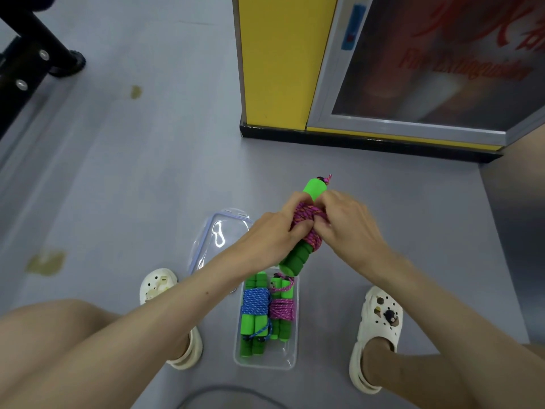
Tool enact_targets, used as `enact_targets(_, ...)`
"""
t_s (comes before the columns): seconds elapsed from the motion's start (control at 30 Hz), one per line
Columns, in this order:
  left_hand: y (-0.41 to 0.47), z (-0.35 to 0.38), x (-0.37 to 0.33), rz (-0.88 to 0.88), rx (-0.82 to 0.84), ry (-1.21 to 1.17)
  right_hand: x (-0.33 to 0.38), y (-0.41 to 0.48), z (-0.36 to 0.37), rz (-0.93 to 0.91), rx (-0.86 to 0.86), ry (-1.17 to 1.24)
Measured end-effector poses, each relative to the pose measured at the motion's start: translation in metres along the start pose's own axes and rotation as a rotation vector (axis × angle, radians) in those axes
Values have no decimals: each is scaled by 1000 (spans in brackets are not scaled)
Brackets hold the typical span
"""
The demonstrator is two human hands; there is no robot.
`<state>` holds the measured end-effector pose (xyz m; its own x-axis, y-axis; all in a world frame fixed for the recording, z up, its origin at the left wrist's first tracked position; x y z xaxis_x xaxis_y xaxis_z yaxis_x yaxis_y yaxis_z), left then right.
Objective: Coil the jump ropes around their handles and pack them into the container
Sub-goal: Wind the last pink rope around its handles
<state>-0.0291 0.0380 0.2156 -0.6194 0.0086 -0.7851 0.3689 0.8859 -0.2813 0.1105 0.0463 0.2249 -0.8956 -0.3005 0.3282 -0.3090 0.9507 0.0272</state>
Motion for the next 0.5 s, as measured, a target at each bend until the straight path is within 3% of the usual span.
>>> enact_targets(0.17,2,-5,-1,40,10,32,0,-1,-3,129,-58,123)
enact_targets(0.3,3,-4,0,47,10,70,-2,4,-2,190,1,89)
enact_targets(0.43,2,-3,4,54,61,17,-5,8,0,123,63,10)
enact_targets(0.5,1,-3,8,55,80,-1,-7,8,0,79,112,92)
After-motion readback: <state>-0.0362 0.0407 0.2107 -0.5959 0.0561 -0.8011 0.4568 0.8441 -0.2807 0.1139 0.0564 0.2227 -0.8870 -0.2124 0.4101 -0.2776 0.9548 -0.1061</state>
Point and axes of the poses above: each hand's wrist, its own y-axis towards the middle knuckle, its own z-axis out of the palm, x = y × z, the point moved 2 cm from there along y, towards the middle knuckle
